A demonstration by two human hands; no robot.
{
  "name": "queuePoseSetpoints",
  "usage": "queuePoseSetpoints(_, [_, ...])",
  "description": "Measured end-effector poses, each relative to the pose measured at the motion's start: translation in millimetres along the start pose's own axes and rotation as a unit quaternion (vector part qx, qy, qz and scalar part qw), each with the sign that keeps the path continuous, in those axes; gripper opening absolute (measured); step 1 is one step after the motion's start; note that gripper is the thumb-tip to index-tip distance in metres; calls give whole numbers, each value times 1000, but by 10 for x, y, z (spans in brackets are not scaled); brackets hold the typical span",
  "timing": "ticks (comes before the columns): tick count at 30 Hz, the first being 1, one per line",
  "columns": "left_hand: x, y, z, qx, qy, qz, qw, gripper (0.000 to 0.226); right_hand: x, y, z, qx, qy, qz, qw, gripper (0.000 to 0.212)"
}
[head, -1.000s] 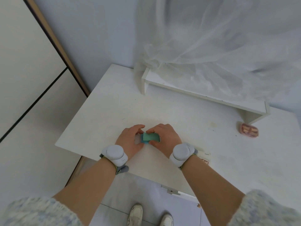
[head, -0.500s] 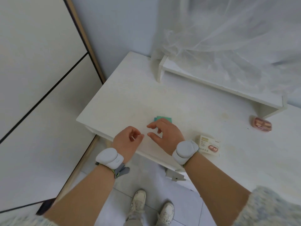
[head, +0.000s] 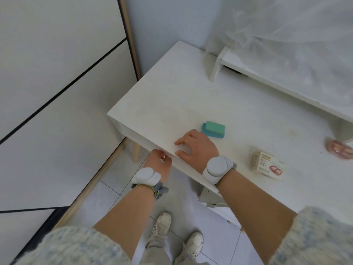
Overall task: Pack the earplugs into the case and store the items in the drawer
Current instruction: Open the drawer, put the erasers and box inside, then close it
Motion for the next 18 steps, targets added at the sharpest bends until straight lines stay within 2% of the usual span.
queuePoseSetpoints(4, [-94,-142,-24,1,-9,27,1000,7,-6,-8,-35,22,5,-2,1000,27])
queuePoseSetpoints(10, [-96,-189,-10,-36,-19,8,999,15,3,6,-30,24,19,-2,1000,26])
queuePoseSetpoints(13, [-6,-263,30,-44,-19,5,999,6,1,14,-17,25,26,-4,999,24])
queuePoseSetpoints(18, [63,-345,72,-63,-18,2,998,9,17,23,-6,37,20,9,999,24])
Point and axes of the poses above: each hand's wrist, its own x-axis away from the middle knuckle, its own z-axis out of the back of the hand, y = z × x, the point moved 9 cm from there along -x, towards the middle knuckle, and after that the axes turned 11 degrees about x, right-handed, at the moved point
